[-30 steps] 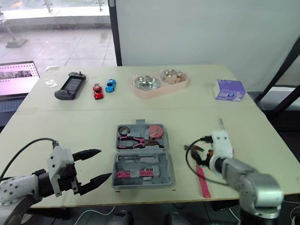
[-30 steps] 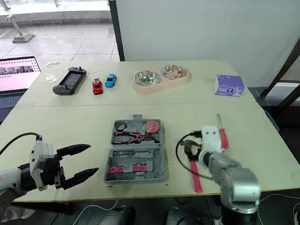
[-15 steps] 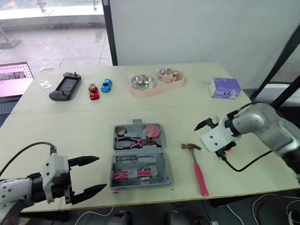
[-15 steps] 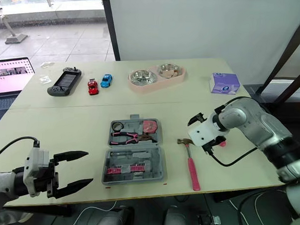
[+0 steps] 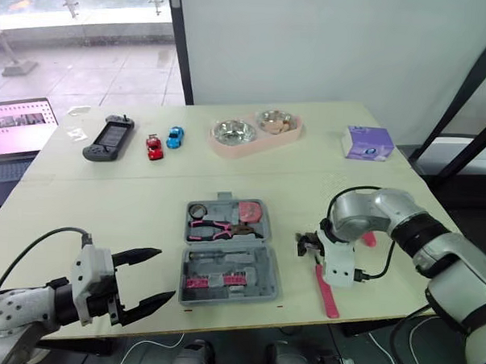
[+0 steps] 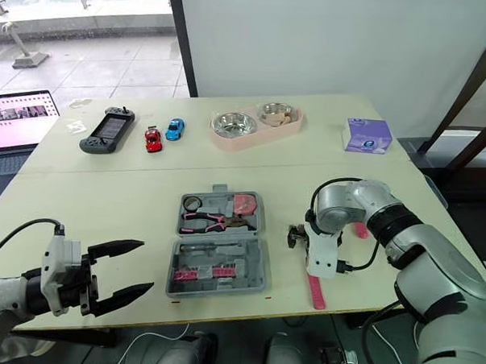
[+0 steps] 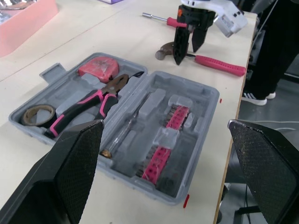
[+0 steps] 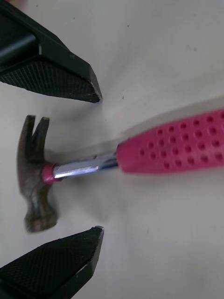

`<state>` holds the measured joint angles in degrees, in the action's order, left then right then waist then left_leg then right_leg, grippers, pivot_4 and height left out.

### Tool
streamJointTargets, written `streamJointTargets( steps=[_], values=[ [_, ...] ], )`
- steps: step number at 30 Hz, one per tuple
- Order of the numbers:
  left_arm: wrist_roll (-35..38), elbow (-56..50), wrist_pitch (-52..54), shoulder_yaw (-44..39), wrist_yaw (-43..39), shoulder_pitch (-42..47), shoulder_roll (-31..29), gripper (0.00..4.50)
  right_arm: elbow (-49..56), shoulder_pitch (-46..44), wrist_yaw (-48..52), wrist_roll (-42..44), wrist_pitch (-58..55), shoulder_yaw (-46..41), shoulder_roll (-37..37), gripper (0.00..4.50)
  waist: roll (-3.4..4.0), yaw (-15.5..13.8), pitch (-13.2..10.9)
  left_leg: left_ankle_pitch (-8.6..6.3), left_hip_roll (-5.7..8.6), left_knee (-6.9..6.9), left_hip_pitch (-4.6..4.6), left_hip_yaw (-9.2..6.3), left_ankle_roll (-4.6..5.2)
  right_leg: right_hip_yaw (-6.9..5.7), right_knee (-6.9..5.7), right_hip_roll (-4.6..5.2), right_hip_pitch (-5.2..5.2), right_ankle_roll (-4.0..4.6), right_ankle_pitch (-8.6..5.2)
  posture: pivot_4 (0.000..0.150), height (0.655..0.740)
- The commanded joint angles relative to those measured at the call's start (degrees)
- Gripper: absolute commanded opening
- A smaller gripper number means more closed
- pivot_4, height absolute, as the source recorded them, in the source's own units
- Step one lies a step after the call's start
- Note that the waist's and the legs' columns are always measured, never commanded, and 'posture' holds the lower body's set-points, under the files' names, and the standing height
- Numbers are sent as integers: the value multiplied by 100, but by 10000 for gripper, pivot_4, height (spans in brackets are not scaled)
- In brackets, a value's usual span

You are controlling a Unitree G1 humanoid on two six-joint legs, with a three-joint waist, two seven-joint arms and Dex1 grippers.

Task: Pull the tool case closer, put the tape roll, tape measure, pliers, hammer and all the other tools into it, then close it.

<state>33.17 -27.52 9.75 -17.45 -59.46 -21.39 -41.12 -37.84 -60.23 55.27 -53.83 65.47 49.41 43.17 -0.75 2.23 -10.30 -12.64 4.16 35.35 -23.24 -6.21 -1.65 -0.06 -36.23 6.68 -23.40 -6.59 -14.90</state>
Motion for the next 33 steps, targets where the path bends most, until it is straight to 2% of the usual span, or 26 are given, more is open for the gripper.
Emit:
streamJointTargets(
  steps=[1, 5, 7, 9, 15, 18, 19, 21, 23, 26, 28, 33],
  values=[
    [120, -270, 90, -122, 128, 44, -25, 45000, -327, -145, -545, -712, -172, 244, -244, 36312, -17, 37, 9, 1, -1, 0, 8, 0, -2, 1, 0, -2, 5, 4, 2, 1500, 7233],
    [145, -371, 212, -158, 236, 75, -21, 45000, -579, -159, -802, -958, -120, 375, -386, 17530, -38, 43, 11, 1, -6, -19, 87, 2, -4, 6, 4, -9, 77, 14, 0, 1500, 7233],
    [139, -404, 246, -177, 272, 66, -14, 45000, -602, -154, -889, -1014, -75, 391, -422, 7667, -47, 39, 17, 0, -8, -20, 98, -1, -4, 6, 4, -9, 88, 15, -1, 1500, 7233],
    [132, -430, 272, -185, 312, 64, -5, 45000, -591, -138, -975, -1055, -34, 390, -436, 554, -56, 37, 22, 1, -8, -20, 98, -3, -4, 6, 4, -11, 88, 15, -1, 1500, 7233],
    [152, -481, 302, -195, 337, 40, -7, 45000, -552, -172, -711, -368, 50, -18, -238, 554, -59, 30, 24, 1, -8, -20, 97, -4, -4, 6, 4, -12, 87, 15, 0, 1500, 7233],
    [197, -416, 308, -226, 268, 65, -35, 45000, -359, -276, -32, 763, 69, -334, 107, 554, -37, 29, 8, 1, -8, -20, 88, -3, -3, 7, 4, -11, 79, 15, 0, 1500, 7233],
    [210, -369, 310, -230, 240, 81, -48, 45000, -157, -204, 501, 1532, -177, -455, 307, 554, -26, 26, -6, 1, -7, -20, 83, -2, -3, 7, 4, -10, 74, 14, 0, 1500, 7233],
    [140, -221, 122, -222, 229, 211, 31, 45000, 960, 318, 2023, 3542, -1979, -932, 825, 554, -7, -4, -32, 2, -5, -18, 78, -1, -2, 9, 7, -5, 73, 13, 1, 1500, 7233],
    [79, -111, -58, -217, 182, 302, 105, 45000, 2215, 801, 2974, 4759, -4216, -1422, 1156, 554, 1, -65, -38, -1, -4, -17, 73, -4, 2, 7, 9, 3, 75, 14, 1, 1500, 7233],
    [107, 87, -194, -211, 74, 384, 159, 45000, 3824, 1169, 3541, 5661, -7969, -1964, 1483, 554, 5, -110, -40, -9, -5, -18, 68, -3, 14, 7, 10, 8, 65, 14, 0, 1500, 7233],
    [133, 260, -319, -192, -67, 498, 171, 45000, 4405, 1227, 3611, 6005, -10542, -2041, 1634, 554, 9, -134, -39, -10, -9, -17, 59, -5, 13, 8, 4, 10, 48, 15, 0, 1500, 7233],
    [95, 581, -651, -198, -420, 675, 127, 45000, 5009, 1106, 2899, 6962, -14807, -2368, 1301, 554, 9, -172, -38, -9, -7, 10, -15, -6, 12, 3, 6, 14, -15, 17, 3, 1500, 7233]
  ],
)
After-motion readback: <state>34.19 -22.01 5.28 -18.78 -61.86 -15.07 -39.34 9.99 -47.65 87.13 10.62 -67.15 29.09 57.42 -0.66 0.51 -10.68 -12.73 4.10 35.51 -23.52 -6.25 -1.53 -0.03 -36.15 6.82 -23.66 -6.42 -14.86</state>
